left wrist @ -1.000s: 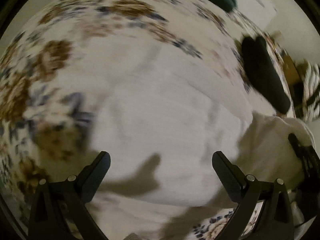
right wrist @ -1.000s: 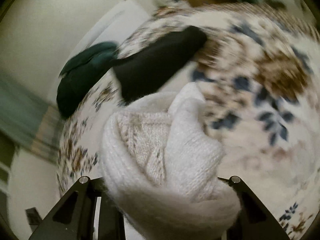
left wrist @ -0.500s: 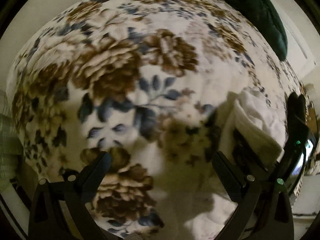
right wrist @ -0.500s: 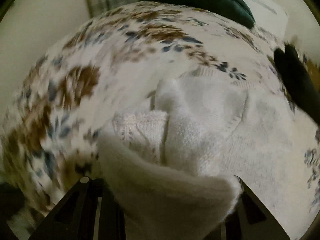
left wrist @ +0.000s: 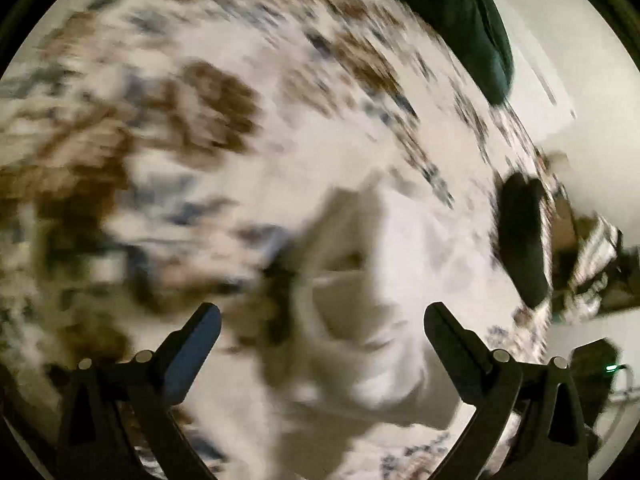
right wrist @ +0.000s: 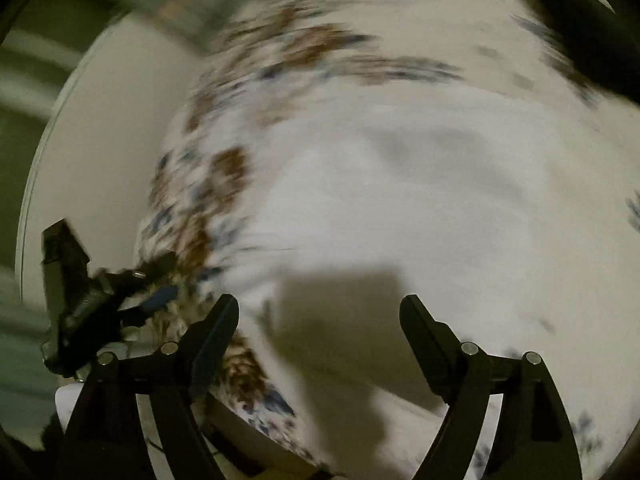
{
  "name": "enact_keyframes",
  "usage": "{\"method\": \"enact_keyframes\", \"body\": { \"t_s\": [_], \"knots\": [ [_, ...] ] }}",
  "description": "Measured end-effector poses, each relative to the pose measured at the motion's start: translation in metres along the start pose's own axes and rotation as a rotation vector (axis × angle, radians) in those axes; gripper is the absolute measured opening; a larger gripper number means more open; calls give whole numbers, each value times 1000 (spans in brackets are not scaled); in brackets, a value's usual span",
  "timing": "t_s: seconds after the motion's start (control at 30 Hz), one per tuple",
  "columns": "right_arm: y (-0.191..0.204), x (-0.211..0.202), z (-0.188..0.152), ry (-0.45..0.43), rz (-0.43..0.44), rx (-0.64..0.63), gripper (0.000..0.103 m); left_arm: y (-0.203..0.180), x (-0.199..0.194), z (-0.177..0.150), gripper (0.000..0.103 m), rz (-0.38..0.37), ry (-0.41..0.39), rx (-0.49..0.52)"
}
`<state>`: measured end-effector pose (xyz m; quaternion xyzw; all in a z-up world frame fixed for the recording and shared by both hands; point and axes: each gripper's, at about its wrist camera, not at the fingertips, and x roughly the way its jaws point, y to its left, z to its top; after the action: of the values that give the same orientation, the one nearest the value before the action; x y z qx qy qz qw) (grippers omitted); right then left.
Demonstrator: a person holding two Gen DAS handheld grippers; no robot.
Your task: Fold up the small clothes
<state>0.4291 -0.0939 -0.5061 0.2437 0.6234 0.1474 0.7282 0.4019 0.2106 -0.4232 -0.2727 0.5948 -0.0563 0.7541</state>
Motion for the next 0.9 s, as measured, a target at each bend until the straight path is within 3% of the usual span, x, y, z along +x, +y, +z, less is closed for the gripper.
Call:
{"method": "enact_keyframes", "body": {
  "t_s": [0.1, 0.13, 0.2, 0.3, 0.4, 0.47, 0.5, 0.6, 0.67, 0.7, 0.8, 0.9],
  "knots": [
    [-57, 2, 3, 10, 5, 177, 85, -16, 50, 5, 103, 22, 120, 54],
    [-70, 6, 3, 18, 22, 216, 85, -18, 68, 5, 98, 31, 157, 67],
    [-94, 21, 0, 53, 85, 300, 85, -12, 82, 0, 40, 10, 183, 43],
    [-108, 38, -5, 96, 124, 351, 85, -4, 62, -11, 34, -69, 134, -40],
    [-111, 40, -5, 109, 125, 338, 85, 5, 29, -29, 33, -242, 115, -228],
    [-112, 38, -3, 118, 122, 322, 85, 16, 27, -40, 33, -356, 133, -348],
    [-113, 36, -2, 121, 123, 309, 85, 25, 32, -47, 33, -364, 147, -404],
    [-115, 35, 3, 154, 101, 275, 85, 54, 62, -59, 42, -256, 180, -420],
    [-117, 36, 6, 180, 65, 250, 85, 67, 72, -65, 45, -314, 192, -470],
    [-117, 34, 7, 188, 59, 240, 85, 69, 69, -64, 52, -335, 188, -477],
    [-116, 26, 12, 182, 60, 210, 85, 60, 45, -58, 73, -330, 152, -424],
    [-117, 18, 19, 165, 82, 203, 85, 51, 31, -57, 74, -281, 122, -380]
  ]
}}
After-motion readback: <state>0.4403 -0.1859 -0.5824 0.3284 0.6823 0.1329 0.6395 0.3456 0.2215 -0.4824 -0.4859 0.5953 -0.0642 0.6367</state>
